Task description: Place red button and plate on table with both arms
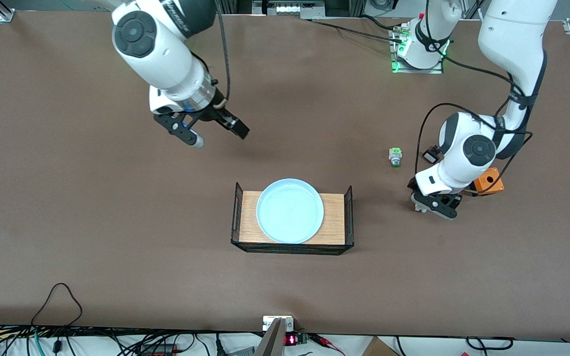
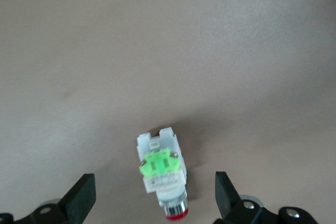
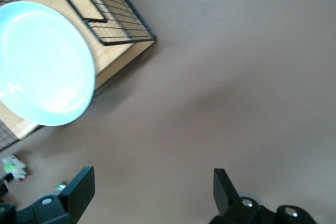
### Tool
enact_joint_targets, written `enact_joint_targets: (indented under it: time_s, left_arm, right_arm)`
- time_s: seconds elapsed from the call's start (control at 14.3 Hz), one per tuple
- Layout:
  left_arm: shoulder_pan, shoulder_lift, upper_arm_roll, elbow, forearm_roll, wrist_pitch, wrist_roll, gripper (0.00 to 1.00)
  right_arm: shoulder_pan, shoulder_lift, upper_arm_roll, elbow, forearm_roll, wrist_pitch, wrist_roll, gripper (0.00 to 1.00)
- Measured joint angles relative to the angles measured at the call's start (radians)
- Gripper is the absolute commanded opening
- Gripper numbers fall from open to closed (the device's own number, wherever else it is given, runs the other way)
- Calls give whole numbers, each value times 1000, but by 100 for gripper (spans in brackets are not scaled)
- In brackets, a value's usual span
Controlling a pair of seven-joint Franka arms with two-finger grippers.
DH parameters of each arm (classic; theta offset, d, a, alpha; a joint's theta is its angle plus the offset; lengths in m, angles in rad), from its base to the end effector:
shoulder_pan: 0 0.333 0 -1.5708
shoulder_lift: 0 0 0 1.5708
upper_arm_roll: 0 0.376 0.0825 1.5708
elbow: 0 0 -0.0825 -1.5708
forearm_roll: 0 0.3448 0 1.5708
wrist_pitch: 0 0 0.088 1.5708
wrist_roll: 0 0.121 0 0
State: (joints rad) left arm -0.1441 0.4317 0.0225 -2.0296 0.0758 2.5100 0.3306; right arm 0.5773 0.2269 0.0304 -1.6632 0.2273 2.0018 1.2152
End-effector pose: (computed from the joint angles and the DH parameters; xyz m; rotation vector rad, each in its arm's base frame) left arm 0.6025 -0.0746 0.3073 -2.9791 0.7839 -0.0655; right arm 0.5005 0.3658 0.5424 -2.7431 0.9895 0.1531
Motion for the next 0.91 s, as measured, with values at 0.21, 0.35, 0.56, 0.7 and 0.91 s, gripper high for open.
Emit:
enact_joint_targets:
  time_s: [0.21, 0.35, 0.56, 0.7, 0.91]
  left_arm:
    - [0, -78, 0, 79, -8, -244, -7, 100]
    - [1, -126, 0, 160, -47, -463, -9, 100]
    - [1, -164, 0, 326, -64, -807, -54, 100]
    - [2, -168, 0, 431, -64, -960, -116, 100]
    - [14, -174, 2, 517, -64, -1082, -153, 100]
  right_arm:
    - [28, 79, 0, 48, 0, 133, 106, 100]
    - [38, 136, 0, 71, 0, 217, 141, 100]
    - [50, 208, -2, 81, 0, 314, 164, 100]
    - [56, 247, -6, 83, 0, 373, 190, 100]
    - [58, 302, -10, 84, 0, 416, 198, 100]
